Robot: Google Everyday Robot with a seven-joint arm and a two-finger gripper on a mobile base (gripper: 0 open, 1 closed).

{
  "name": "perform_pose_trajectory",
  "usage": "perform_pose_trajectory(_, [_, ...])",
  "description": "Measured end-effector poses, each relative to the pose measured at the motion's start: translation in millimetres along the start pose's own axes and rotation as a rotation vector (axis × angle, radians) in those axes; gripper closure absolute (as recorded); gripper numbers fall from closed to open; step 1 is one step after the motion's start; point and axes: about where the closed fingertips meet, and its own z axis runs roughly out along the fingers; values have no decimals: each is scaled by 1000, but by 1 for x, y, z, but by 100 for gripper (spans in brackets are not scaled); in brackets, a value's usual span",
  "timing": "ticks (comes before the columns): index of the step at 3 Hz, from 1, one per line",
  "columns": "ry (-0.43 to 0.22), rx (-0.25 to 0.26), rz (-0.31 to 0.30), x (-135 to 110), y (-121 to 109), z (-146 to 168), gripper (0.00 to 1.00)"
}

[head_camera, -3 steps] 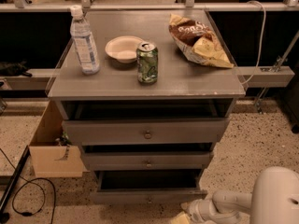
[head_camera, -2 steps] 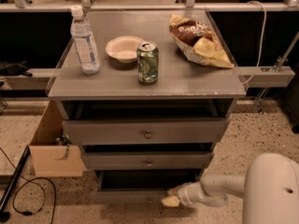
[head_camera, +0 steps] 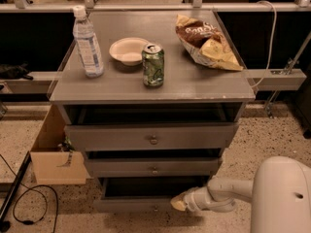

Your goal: Close bottom drawer

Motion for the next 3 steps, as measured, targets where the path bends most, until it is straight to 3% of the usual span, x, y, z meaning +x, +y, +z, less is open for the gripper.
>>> perform_pose_trajectory(1, [26, 25, 78, 35, -10, 6, 100])
perform_pose_trajectory(2, [26, 25, 78, 35, -10, 6, 96])
perform_pose_trajectory(3, [26, 25, 78, 35, -10, 6, 73])
